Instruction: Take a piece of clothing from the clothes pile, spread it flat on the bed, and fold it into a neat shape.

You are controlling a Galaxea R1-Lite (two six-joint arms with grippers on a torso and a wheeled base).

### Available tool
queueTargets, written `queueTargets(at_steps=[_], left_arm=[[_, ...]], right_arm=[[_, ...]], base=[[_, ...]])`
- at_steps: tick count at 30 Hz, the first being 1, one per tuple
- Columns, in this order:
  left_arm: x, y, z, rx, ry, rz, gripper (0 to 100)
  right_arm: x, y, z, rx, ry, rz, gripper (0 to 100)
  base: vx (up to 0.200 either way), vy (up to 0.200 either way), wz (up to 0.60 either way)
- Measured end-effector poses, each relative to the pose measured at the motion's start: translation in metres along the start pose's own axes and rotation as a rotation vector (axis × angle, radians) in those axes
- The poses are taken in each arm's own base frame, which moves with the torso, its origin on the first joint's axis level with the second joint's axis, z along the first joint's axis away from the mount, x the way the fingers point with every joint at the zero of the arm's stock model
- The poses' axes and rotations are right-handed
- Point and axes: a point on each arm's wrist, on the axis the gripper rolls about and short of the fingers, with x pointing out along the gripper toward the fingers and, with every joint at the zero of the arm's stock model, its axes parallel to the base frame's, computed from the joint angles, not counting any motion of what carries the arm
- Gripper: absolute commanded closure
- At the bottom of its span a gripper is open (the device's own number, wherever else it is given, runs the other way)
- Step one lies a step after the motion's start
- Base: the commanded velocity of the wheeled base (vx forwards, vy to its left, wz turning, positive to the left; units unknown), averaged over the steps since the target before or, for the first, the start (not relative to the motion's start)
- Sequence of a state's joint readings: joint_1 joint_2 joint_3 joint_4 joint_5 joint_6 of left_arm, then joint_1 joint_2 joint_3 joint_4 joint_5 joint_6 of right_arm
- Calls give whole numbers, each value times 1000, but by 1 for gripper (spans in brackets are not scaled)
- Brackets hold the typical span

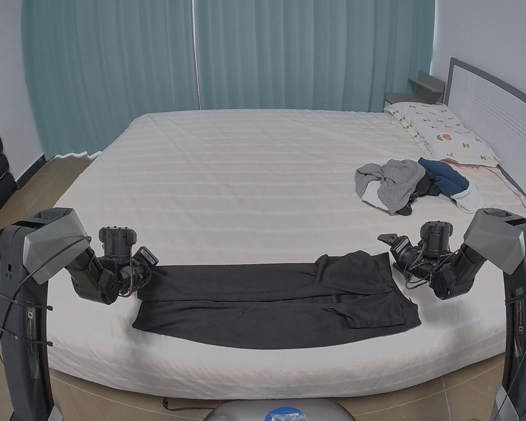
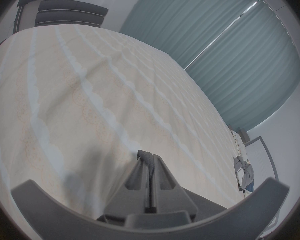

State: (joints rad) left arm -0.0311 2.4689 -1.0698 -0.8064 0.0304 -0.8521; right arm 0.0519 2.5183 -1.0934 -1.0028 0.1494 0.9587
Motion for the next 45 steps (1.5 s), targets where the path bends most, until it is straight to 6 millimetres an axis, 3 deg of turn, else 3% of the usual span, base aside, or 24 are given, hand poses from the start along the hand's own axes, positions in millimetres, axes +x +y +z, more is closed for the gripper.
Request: queueTargets(at_steps=[3, 4, 15, 34, 35, 37, 38, 45], left_arm=[[0, 1, 0, 0, 0, 2, 100], [0, 1, 0, 1, 0, 2, 100], [0, 1, -2, 7, 1, 8, 100], [-4, 1, -5, 7, 12, 11, 100], [-5, 0, -4, 6, 12, 8, 0], [-6, -1, -4, 5, 12, 6, 0], [-6, -1, -3, 6, 12, 5, 0], [-8, -2, -2, 7, 13, -1, 0]], right_arm=[[4, -2, -2, -2, -8, 5, 0], [5, -2, -3, -3, -6, 5, 100], [16, -5, -7, -9, -35, -5, 100], [20, -7, 6, -4, -100, 13, 100], [20, -8, 6, -4, -99, 11, 100], [20, -8, 6, -5, -99, 10, 100], [19, -8, 5, -5, -99, 11, 0], [13, -13, 0, -1, -69, -12, 0]], base=[[0, 0, 0], [0, 0, 0], [0, 0, 0], [0, 0, 0], [0, 0, 0], [0, 0, 0], [0, 0, 0], [0, 0, 0]])
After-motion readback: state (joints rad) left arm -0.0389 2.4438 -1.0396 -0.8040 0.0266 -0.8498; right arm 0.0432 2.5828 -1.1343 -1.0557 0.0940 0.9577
